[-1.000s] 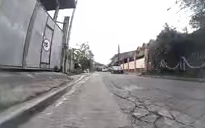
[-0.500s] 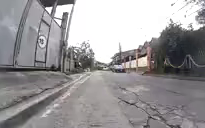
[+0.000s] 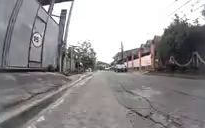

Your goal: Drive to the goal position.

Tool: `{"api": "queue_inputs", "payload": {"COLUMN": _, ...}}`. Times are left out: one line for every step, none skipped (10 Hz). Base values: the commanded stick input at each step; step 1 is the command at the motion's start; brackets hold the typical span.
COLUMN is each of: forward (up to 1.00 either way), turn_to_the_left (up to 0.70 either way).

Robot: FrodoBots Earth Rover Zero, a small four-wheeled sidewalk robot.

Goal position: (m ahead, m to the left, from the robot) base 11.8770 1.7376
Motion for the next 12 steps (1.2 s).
{"api": "queue_inputs", "payload": {"forward": 1.0, "turn_to_the_left": -0.28}}
{"api": "queue_inputs", "payload": {"forward": 1.0, "turn_to_the_left": -0.39}}
{"api": "queue_inputs", "payload": {"forward": 1.0, "turn_to_the_left": -0.12}}
{"api": "queue_inputs", "payload": {"forward": 1.0, "turn_to_the_left": 0.0}}
{"api": "queue_inputs", "payload": {"forward": 1.0, "turn_to_the_left": 0.0}}
{"api": "queue_inputs", "payload": {"forward": 1.0, "turn_to_the_left": 0.0}}
{"api": "queue_inputs", "payload": {"forward": 1.0, "turn_to_the_left": -0.26}}
{"api": "queue_inputs", "payload": {"forward": 1.0, "turn_to_the_left": -0.36}}
{"api": "queue_inputs", "payload": {"forward": 1.0, "turn_to_the_left": -0.15}}
{"api": "queue_inputs", "payload": {"forward": 1.0, "turn_to_the_left": 0.0}}
{"api": "queue_inputs", "payload": {"forward": 1.0, "turn_to_the_left": 0.0}}
{"api": "queue_inputs", "payload": {"forward": 1.0, "turn_to_the_left": 0.0}}
